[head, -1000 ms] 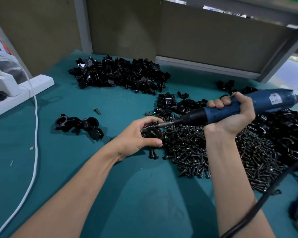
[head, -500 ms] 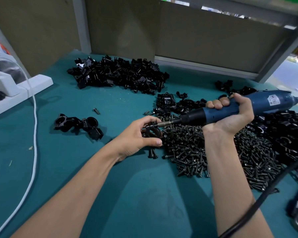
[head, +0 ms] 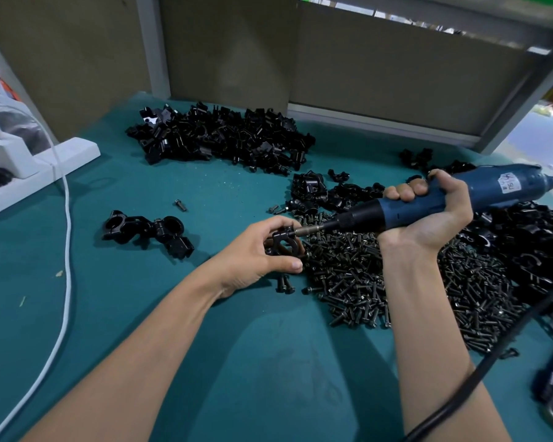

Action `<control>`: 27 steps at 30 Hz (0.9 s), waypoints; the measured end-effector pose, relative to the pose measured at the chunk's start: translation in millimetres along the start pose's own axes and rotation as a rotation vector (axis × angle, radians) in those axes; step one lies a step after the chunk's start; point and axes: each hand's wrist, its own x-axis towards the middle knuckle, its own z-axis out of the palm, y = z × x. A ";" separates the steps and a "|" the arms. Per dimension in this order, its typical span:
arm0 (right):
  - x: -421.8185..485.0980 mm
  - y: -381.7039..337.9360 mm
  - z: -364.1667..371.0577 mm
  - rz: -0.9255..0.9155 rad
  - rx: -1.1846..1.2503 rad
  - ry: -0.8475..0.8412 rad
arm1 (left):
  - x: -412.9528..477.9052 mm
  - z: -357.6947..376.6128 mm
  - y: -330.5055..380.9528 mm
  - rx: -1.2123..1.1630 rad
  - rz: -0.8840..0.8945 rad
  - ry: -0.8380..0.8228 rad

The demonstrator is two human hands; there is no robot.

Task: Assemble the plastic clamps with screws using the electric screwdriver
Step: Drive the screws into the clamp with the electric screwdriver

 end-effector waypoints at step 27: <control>0.6 -9.9 -13.5 0.017 -0.065 -0.120 | -0.6 -4.2 -0.5 -0.186 0.036 -0.024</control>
